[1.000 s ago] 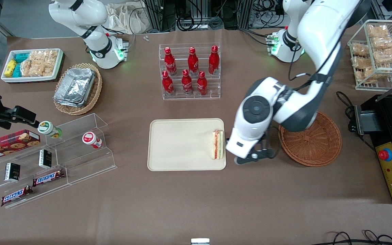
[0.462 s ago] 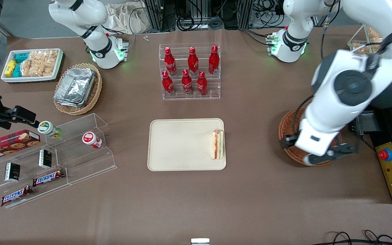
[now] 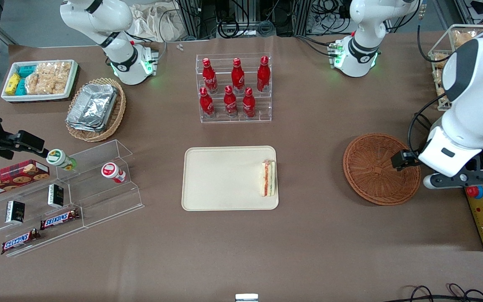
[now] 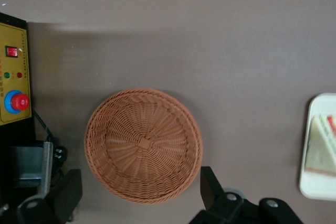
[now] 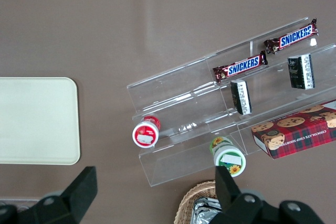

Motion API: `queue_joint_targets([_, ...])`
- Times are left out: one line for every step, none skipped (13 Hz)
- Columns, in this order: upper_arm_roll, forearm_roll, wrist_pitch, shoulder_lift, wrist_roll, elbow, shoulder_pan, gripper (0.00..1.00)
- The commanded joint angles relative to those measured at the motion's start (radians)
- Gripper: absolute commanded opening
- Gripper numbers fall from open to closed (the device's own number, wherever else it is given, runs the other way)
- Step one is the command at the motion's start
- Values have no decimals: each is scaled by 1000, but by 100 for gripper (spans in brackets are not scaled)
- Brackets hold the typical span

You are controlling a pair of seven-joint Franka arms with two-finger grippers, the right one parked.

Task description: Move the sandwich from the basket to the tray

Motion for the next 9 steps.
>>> queue_joint_targets([133,-97,5,-86,199,-70,-31,100])
queue_joint_targets([199,-125,7,-108,247,-93,-60,100])
queue_joint_targets([247,-151,19,-134,272,-126,-88,100])
queue_joint_targets([267,-156,31,-146,274,-143,-100,100])
queue_joint_targets([267,-156,34,-143,274,-134,-102,100])
queue_joint_targets([267,-155,33,-139,277,-122,-102,100])
queue_joint_targets([267,-155,28,-133,280,-110,-102,100])
queue_joint_targets([267,-151,27,-127,280,-102,-102,100])
queue_joint_targets([267,-148,25,-125,280,-101,-100,100])
